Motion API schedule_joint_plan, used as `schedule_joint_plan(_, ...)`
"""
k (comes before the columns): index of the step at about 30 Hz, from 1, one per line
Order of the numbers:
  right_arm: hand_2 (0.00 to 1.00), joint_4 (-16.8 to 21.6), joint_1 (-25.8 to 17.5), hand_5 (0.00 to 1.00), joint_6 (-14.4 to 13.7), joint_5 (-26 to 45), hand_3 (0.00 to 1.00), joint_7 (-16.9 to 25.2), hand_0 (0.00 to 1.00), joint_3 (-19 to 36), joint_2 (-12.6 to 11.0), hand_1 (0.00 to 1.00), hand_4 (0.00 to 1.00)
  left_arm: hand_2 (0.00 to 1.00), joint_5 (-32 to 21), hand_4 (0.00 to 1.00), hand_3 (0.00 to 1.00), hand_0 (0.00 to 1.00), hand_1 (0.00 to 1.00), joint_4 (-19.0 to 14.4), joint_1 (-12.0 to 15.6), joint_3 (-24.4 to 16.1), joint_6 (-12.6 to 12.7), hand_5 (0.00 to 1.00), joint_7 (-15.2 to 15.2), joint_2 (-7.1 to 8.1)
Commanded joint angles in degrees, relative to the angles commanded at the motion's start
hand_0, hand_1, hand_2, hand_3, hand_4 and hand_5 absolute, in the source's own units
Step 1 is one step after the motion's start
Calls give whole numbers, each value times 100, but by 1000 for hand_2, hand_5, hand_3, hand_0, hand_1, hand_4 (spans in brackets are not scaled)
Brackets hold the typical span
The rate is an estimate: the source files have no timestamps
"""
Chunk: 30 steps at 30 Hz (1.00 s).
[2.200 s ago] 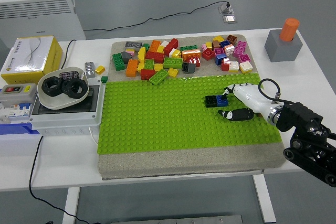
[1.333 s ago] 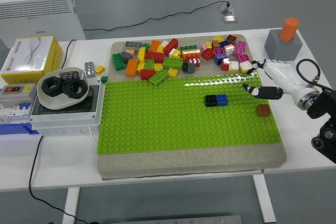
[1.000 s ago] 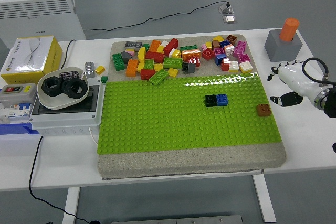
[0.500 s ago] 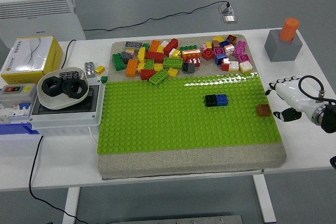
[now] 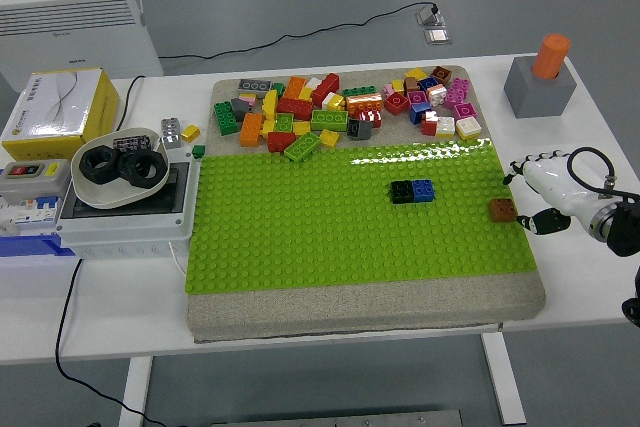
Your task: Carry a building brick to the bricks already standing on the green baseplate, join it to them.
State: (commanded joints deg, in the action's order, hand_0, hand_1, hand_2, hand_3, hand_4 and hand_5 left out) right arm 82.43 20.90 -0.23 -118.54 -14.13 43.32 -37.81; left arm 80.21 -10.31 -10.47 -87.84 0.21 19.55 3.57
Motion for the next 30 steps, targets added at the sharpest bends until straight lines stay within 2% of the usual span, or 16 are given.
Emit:
schedule_joint_plan(22, 883, -129, -82, 175, -34, 185, 710, 135, 905, 47, 50, 901, 781, 709, -98, 807, 823, 735, 730, 0, 92, 81, 2, 998, -2, -14)
schedule_joint_plan(30, 872, -118, -173, 194, -188, 650, 703, 315, 904, 209, 52, 893, 779, 708, -121, 806, 822, 735, 732, 0, 89, 104, -4, 998, 3, -20)
